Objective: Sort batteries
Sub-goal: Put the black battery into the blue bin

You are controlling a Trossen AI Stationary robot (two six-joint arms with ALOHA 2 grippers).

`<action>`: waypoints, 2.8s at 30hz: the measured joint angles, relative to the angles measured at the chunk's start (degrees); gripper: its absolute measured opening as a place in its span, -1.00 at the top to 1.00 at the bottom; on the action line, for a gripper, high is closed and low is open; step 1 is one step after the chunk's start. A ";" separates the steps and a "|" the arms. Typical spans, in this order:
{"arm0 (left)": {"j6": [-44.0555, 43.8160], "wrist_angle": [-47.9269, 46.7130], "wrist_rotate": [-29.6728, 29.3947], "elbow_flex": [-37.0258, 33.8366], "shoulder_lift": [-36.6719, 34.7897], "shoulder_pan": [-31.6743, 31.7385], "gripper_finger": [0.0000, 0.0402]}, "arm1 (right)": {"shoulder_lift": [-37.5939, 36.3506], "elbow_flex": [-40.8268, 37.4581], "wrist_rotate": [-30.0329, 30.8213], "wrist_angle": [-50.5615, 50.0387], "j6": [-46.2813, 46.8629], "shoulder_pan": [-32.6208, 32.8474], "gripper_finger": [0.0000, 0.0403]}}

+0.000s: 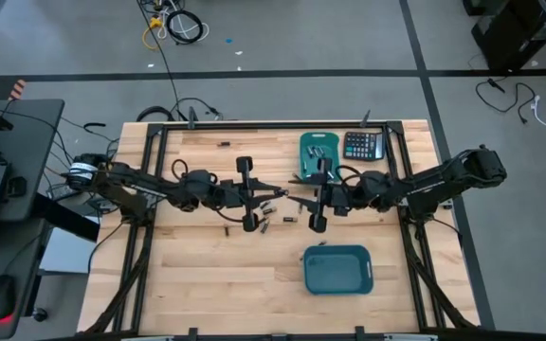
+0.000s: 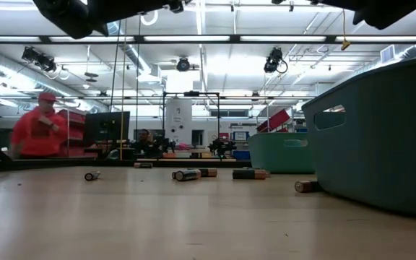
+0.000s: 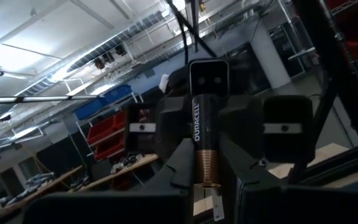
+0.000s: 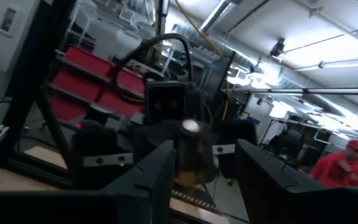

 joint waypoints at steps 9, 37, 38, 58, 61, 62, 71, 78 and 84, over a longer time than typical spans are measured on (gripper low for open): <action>-0.02 0.00 0.55 4.19 5.17 1.25 0.85 | 0.00 0.11 -4.41 1.87 0.04 -1.85 0.23; 0.14 2.93 0.72 8.27 9.55 1.28 0.73 | -0.02 0.13 -5.16 2.31 -2.66 -2.12 0.73; 0.27 2.92 0.98 8.25 9.55 1.28 0.71 | -0.02 0.13 -5.40 2.29 -2.43 -2.11 0.79; -6.29 -2.96 -1.44 8.09 9.47 0.78 0.31 | -0.43 0.09 -3.02 4.55 -1.46 -0.89 0.81; -6.27 -5.85 -1.44 8.07 9.51 0.76 0.23 | -1.33 0.13 -2.58 4.18 0.69 0.00 0.81; -6.27 -6.83 -1.55 8.07 9.51 0.68 0.22 | -1.86 0.13 -1.51 3.35 1.59 0.42 0.81; -6.21 -21.10 -19.62 8.07 8.06 -2.66 0.22 | -13.93 0.15 4.60 -24.70 15.44 2.68 0.81; -6.75 -40.38 -35.61 8.09 3.49 -6.66 0.21 | -18.79 0.17 3.49 -47.89 29.50 5.06 0.81; -11.77 -57.30 -45.72 8.09 -1.90 -9.67 0.21 | -15.93 0.09 0.89 -63.34 43.01 7.85 0.81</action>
